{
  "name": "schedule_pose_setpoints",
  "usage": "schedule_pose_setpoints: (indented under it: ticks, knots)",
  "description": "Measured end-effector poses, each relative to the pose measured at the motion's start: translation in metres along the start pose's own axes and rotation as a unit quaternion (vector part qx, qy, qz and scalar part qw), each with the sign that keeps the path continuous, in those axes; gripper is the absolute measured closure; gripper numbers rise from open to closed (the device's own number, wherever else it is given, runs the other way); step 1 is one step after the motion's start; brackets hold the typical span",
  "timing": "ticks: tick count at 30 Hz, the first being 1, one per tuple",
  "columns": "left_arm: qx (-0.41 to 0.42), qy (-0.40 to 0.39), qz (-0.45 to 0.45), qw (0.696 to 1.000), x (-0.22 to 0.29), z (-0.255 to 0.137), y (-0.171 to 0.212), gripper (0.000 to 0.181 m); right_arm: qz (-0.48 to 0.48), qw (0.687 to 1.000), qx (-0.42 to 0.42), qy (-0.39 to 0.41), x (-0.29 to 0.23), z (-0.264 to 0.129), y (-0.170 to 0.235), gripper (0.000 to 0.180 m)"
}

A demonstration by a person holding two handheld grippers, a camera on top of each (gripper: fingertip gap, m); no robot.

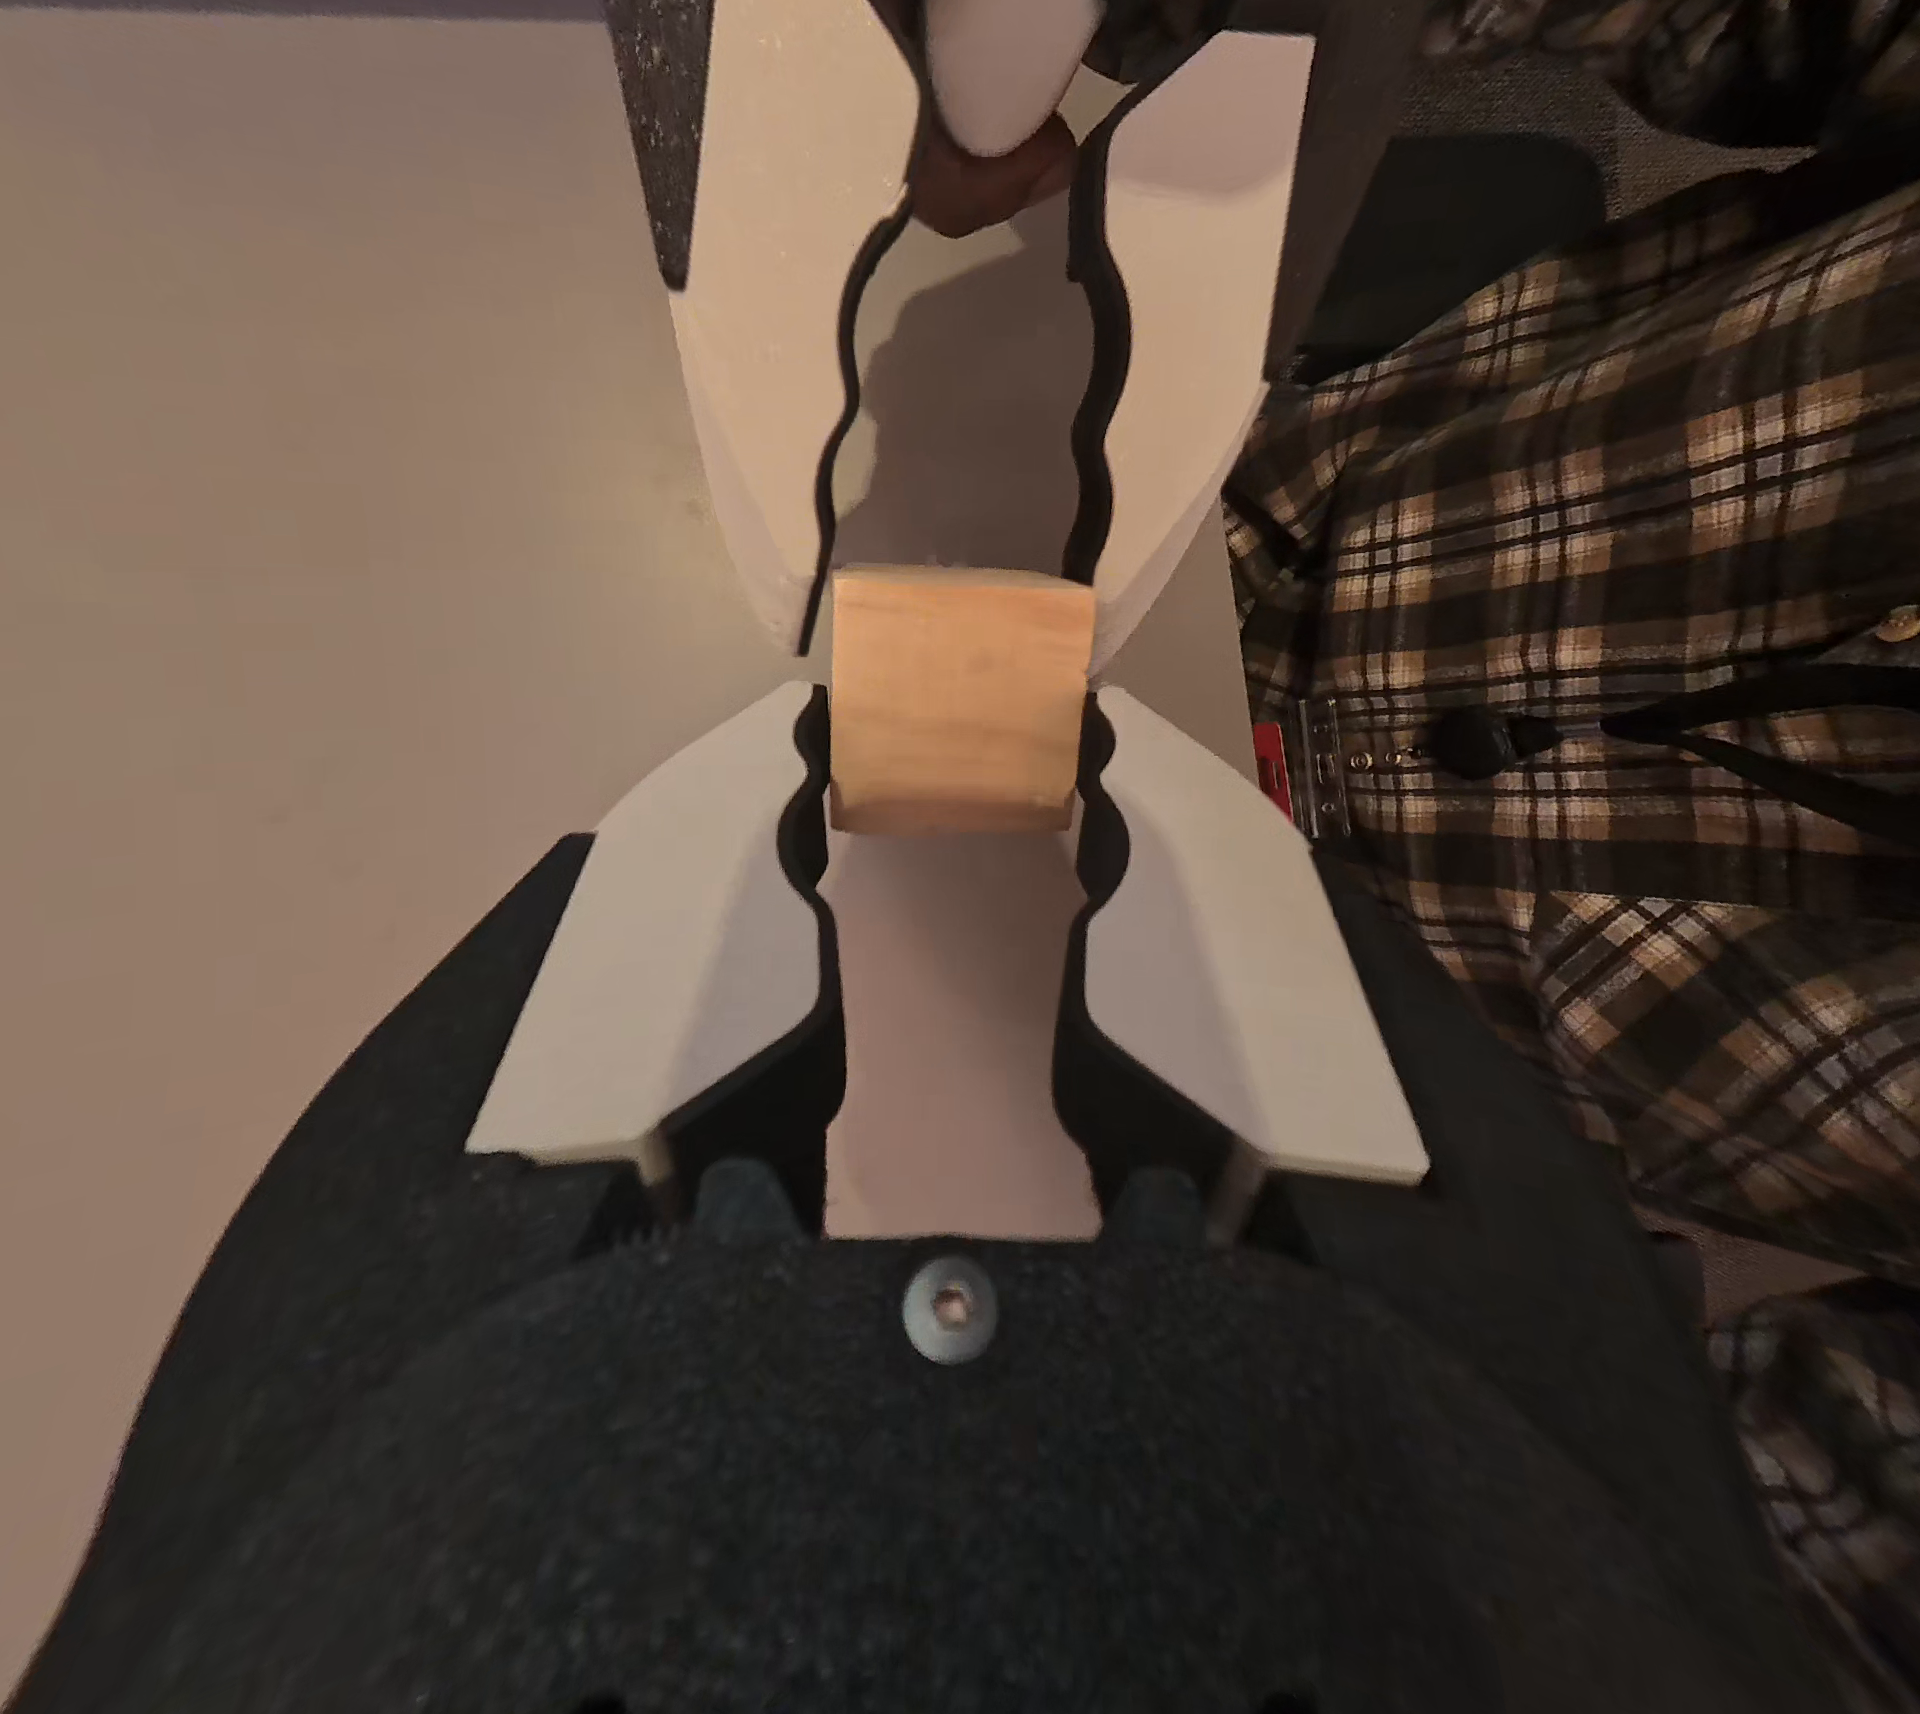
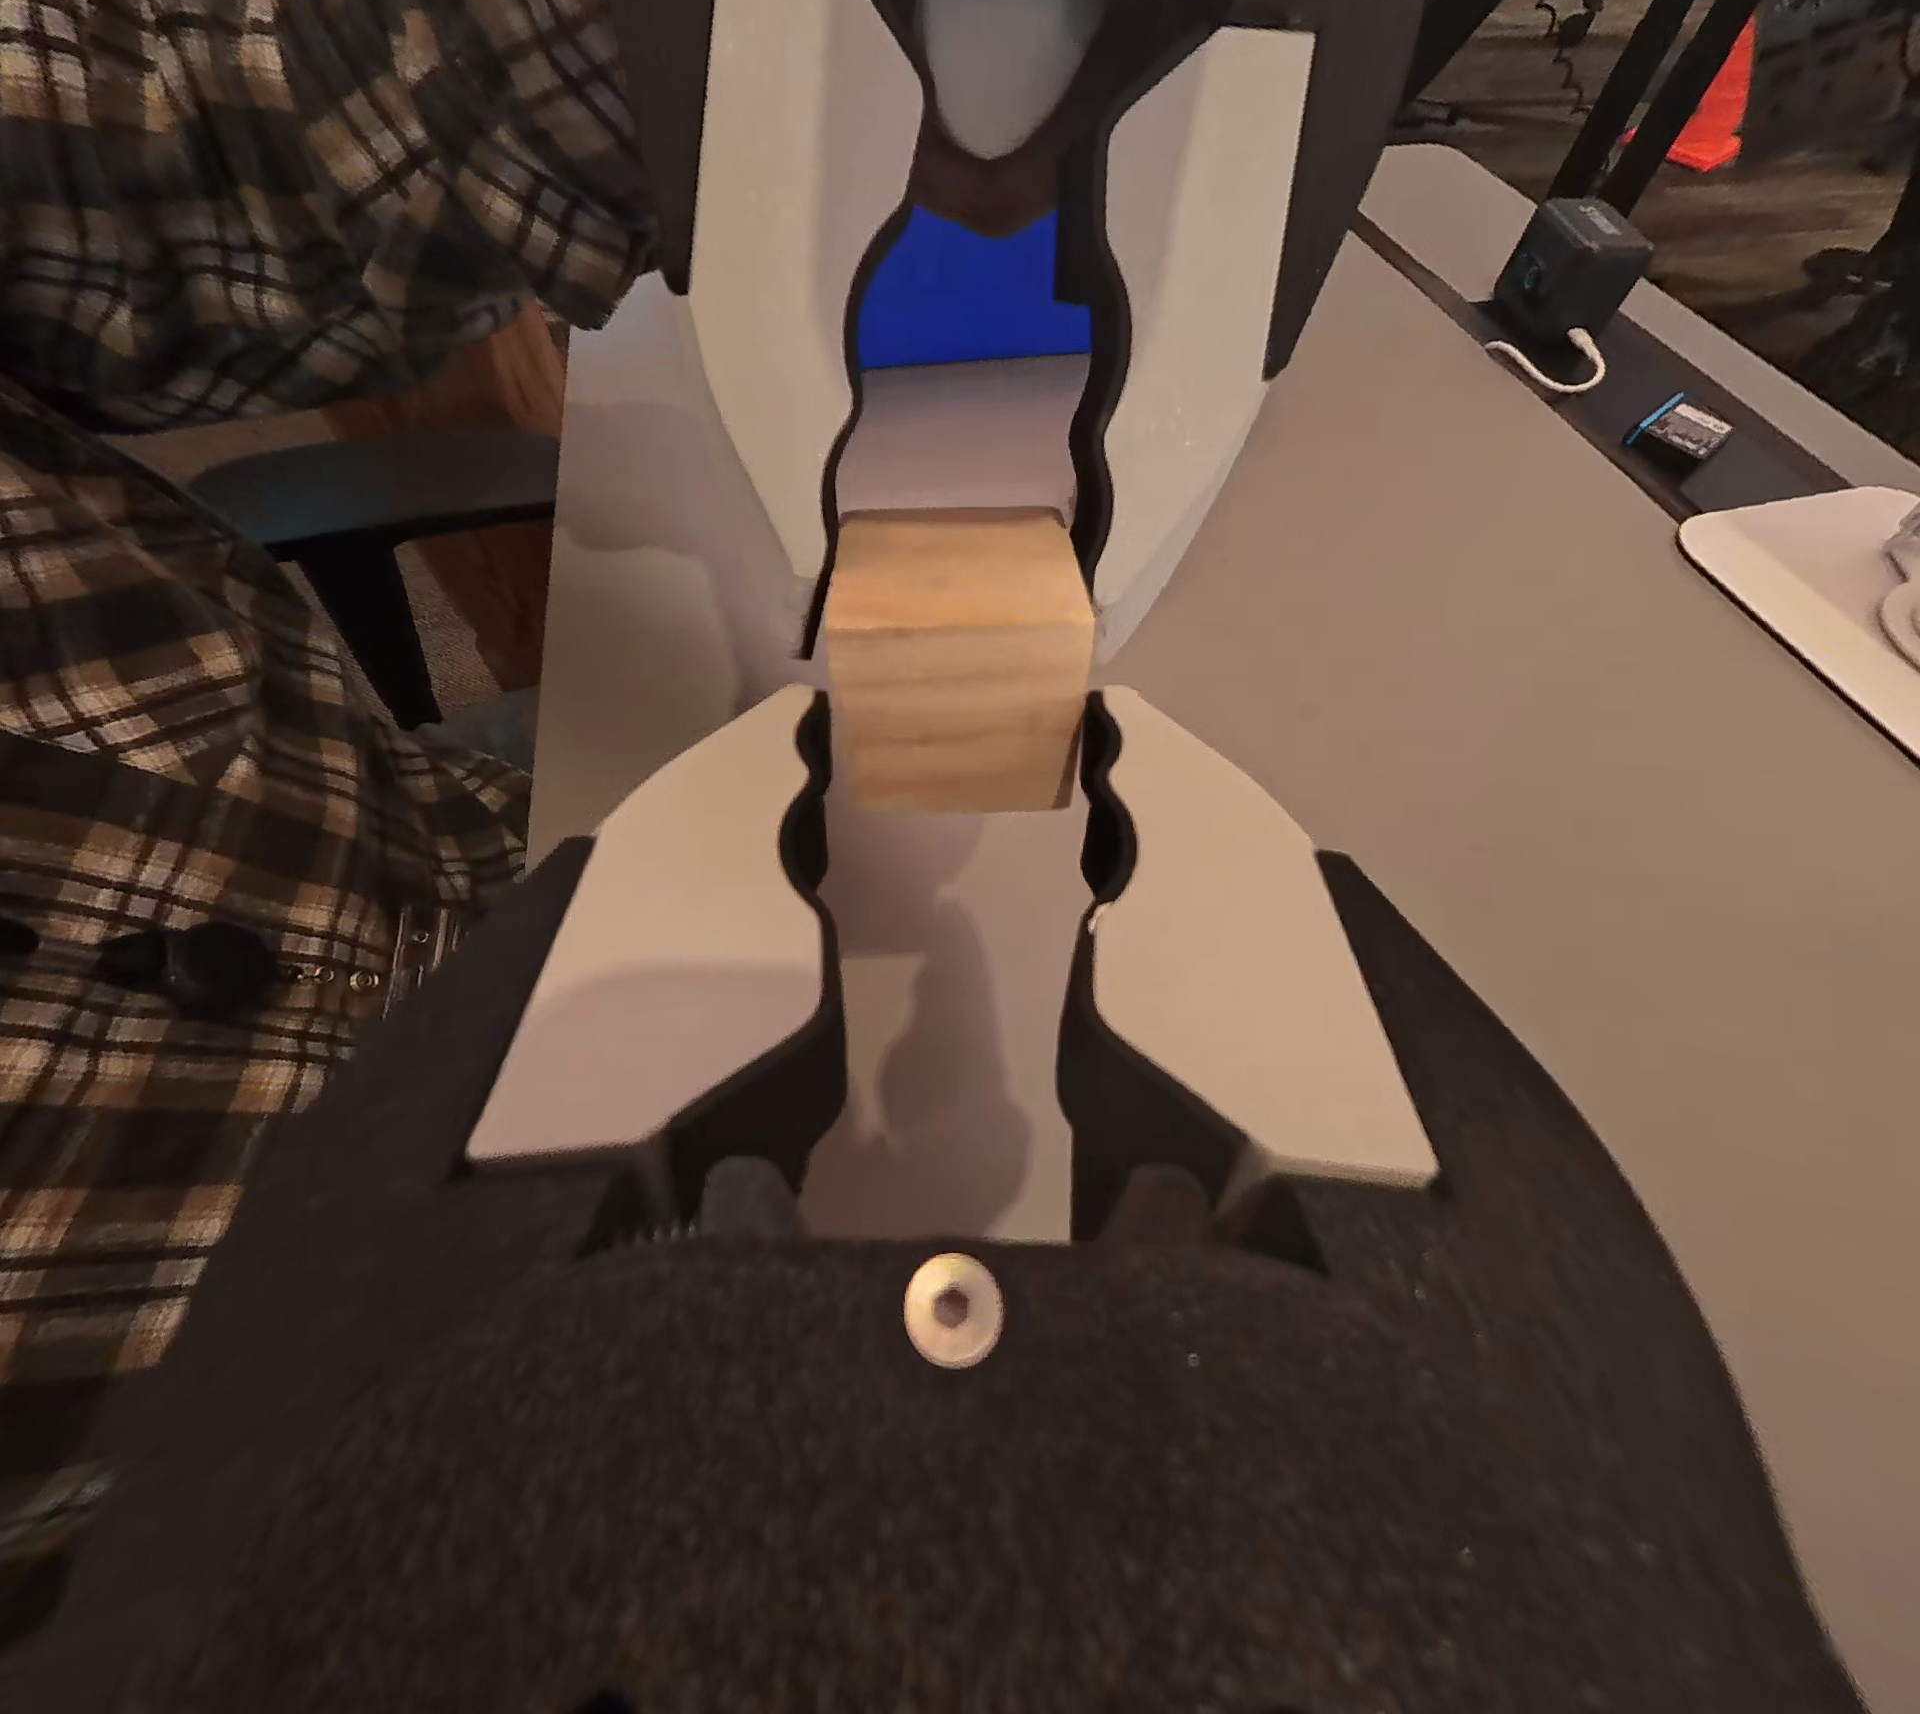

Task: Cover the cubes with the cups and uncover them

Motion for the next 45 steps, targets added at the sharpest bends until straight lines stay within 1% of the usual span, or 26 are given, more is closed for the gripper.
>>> schedule_pose_setpoints:
  ticks: [7, 9, 10, 12, 13, 15, 18, 21, 23, 25, 29, 32, 35, 45]
  knots:
    - [0.017, 0.03, -0.003, 0.999, 0.003, 0.002, -0.001, 0.133, -0.004, 1.0, -0.025, -0.014, -0.002, -0.003, -0.001, 0.135]
    - [0.041, 0.028, -0.01, 0.999, 0.002, -0.001, -0.002, 0.116, -0.002, 0.999, -0.046, 0.0, 0.0, -0.013, -0.002, 0.135]
    - [0.054, 0.02, -0.014, 0.998, 0.001, -0.004, -0.002, 0.111, 0.007, 0.998, -0.06, 0.016, 0.003, -0.021, -0.002, 0.135]
    - [0.085, 0.005, -0.024, 0.996, 0.001, -0.011, 0.001, 0.098, 0.031, 0.992, -0.105, 0.06, 0.013, -0.046, -0.005, 0.135]
    - [0.102, -0.003, -0.028, 0.994, 0.003, -0.014, 0.004, 0.094, 0.046, 0.986, -0.132, 0.094, 0.019, -0.062, -0.006, 0.136]
    - [0.13, -0.033, -0.036, 0.99, 0.006, -0.021, 0.012, 0.092, 0.089, 0.959, -0.2, 0.18, 0.038, -0.102, -0.005, 0.135]
    - [0.175, -0.08, -0.054, 0.98, 0.014, -0.03, 0.027, 0.093, 0.192, 0.894, -0.293, 0.278, 0.064, -0.163, 0.003, 0.135]
    - [0.224, -0.087, -0.056, 0.969, 0.03, -0.033, 0.04, 0.1, 0.317, 0.821, -0.348, 0.323, 0.083, -0.205, 0.025, 0.135]
    - [0.239, -0.08, -0.059, 0.966, 0.039, -0.032, 0.047, 0.105, 0.375, 0.784, -0.371, 0.328, 0.094, -0.217, 0.048, 0.135]
    - [0.239, -0.082, -0.06, 0.966, 0.047, -0.032, 0.052, 0.106, 0.414, 0.755, -0.391, 0.327, 0.103, -0.22, 0.073, 0.135]
    - [0.223, -0.097, -0.059, 0.968, 0.058, -0.035, 0.059, 0.106, 0.463, 0.711, -0.417, 0.325, 0.118, -0.217, 0.12, 0.135]
    - [0.216, -0.113, -0.058, 0.968, 0.061, -0.041, 0.064, 0.107, 0.486, 0.683, -0.44, 0.32, 0.125, -0.212, 0.146, 0.135]
    - [0.219, -0.118, -0.062, 0.967, 0.062, -0.045, 0.068, 0.107, 0.497, 0.668, -0.45, 0.323, 0.13, -0.209, 0.161, 0.135]
    - [0.216, -0.117, -0.068, 0.967, 0.06, -0.043, 0.072, 0.108, 0.508, 0.641, -0.477, 0.323, 0.131, -0.195, 0.186, 0.135]
Point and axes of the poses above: each gripper's, where its closed fingertips meet, z out along the fingers, y out of its underside, x = y × z across the jaws, the point moved 6 cm from there along -z, back along the fingers, and after that the axes turned 5 degrees about y, right-handed, at the moved point
